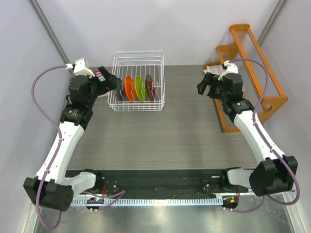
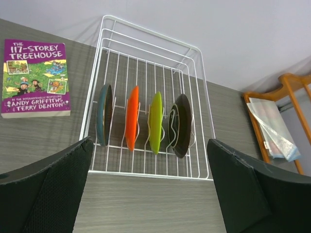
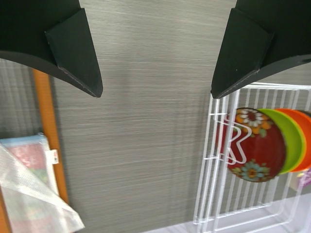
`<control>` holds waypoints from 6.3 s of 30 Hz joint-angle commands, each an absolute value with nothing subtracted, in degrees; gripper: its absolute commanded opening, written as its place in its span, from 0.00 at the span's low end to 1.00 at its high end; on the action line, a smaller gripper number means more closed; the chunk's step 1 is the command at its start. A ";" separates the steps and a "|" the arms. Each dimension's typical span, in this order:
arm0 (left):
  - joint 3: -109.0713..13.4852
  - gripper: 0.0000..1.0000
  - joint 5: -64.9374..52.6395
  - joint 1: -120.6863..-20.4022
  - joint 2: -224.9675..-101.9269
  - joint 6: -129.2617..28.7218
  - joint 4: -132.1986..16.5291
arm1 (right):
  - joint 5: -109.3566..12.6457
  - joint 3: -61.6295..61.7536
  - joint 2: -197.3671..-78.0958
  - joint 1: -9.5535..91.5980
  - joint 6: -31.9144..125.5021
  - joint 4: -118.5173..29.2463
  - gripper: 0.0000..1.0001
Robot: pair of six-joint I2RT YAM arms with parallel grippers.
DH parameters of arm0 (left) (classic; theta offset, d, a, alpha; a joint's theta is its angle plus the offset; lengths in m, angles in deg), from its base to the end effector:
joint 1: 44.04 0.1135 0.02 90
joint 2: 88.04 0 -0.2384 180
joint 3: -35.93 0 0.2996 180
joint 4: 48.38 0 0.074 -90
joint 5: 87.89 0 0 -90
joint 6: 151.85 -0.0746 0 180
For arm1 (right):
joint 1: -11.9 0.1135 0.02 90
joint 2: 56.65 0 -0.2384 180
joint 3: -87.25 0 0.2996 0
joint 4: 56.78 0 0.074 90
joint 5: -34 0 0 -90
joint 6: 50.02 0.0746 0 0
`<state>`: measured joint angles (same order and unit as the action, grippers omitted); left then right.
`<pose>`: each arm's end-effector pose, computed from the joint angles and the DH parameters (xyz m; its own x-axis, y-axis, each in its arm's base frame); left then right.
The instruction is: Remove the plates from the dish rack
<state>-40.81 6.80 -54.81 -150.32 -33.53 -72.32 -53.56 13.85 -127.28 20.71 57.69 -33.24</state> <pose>0.3406 -0.0586 0.3749 -0.1932 -0.4445 -0.8747 0.0174 0.8898 -0.4561 0.3741 0.0612 0.3002 -0.3923 0.2467 -0.8861 -0.0766 0.9512 0.2988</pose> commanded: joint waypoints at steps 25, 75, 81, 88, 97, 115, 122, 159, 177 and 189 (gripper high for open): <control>-70.61 0.93 1.59 -64.69 -195.60 -35.57 -64.15 | -57.67 6.18 -143.66 20.77 55.01 -31.70 0.99; -70.72 0.00 34.01 -75.86 -206.17 -34.69 -71.45 | -59.25 7.67 -146.30 20.86 55.10 -30.47 1.00; -73.35 0.00 40.94 -77.53 -203.71 -38.90 -73.11 | -58.72 7.58 -146.48 20.69 55.18 -29.68 0.99; -79.15 0.00 49.91 -78.76 -202.57 -45.14 -74.70 | -58.37 7.93 -144.98 20.77 55.18 -28.97 1.00; -77.93 0.00 50.81 -79.99 -195.19 -46.03 -78.39 | -56.70 9.07 -140.68 20.77 54.66 -28.18 1.00; -44.73 0.00 5.75 -80.08 -171.02 -19.94 -64.11 | -38.25 23.74 -125.30 20.86 61.24 -36.08 0.99; -32.77 0.00 -3.32 -80.78 -169.34 -12.20 -50.04 | -30.25 33.40 -121.52 20.95 67.48 -44.60 0.99; -24.93 0.71 -5.73 -89.13 -173.48 -8.14 -37.50 | -25.48 49.51 -111.15 21.65 75.93 -55.10 0.01; -34.95 0.99 37.08 -89.57 -165.64 -33.98 -66.53 | -30.77 48.63 -116.66 21.65 70.22 -44.97 0.01; -36.79 1.00 37.71 -85.53 -170.13 -34.96 -66.00 | -32.52 43.53 -129.85 21.65 67.14 -46.99 0.01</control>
<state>-34.54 36.15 -87.59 -169.21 -34.15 -66.22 -32.16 47.51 -126.93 21.55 68.49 -43.19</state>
